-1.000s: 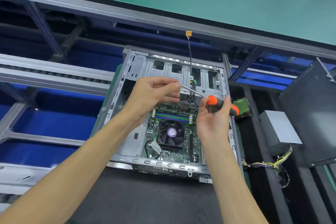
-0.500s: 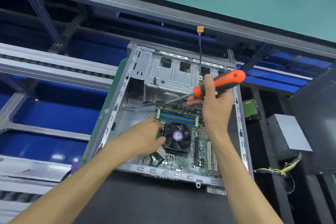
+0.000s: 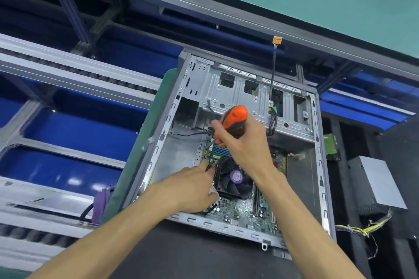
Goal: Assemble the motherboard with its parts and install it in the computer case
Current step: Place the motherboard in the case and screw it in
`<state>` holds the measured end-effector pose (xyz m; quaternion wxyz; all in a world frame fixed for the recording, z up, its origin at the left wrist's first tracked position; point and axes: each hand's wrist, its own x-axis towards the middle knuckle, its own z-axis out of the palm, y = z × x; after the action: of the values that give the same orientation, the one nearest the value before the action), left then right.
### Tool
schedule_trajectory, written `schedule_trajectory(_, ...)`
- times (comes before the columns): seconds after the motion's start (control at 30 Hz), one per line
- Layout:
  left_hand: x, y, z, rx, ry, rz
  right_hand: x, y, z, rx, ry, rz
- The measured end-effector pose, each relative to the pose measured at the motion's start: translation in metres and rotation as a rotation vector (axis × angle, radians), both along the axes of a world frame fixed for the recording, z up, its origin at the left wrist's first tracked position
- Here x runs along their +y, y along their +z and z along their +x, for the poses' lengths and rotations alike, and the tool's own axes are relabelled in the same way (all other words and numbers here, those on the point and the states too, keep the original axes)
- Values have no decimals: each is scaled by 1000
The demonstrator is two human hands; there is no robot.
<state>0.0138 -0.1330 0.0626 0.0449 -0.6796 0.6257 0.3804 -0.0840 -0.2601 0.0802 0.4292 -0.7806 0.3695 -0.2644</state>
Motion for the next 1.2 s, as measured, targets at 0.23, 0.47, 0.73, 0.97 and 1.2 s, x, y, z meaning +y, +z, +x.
schedule_trajectory(0.23,-1,1,0,6,5,10,4,-2,1,56,58,-56)
schedule_trajectory(0.47,0,2,-1,14,4,3,4,-5,1,47,73,-37)
schedule_trajectory(0.73,0,3,0,18,0,-5,2,-9,2,55,73,-39)
schedule_trajectory(0.97,-1,1,-1,8,4,-17,5,-11,2,53,120,-91)
schedule_trajectory(1.2,0,1,0,7,12,-16,5,-12,2,29,111,-68)
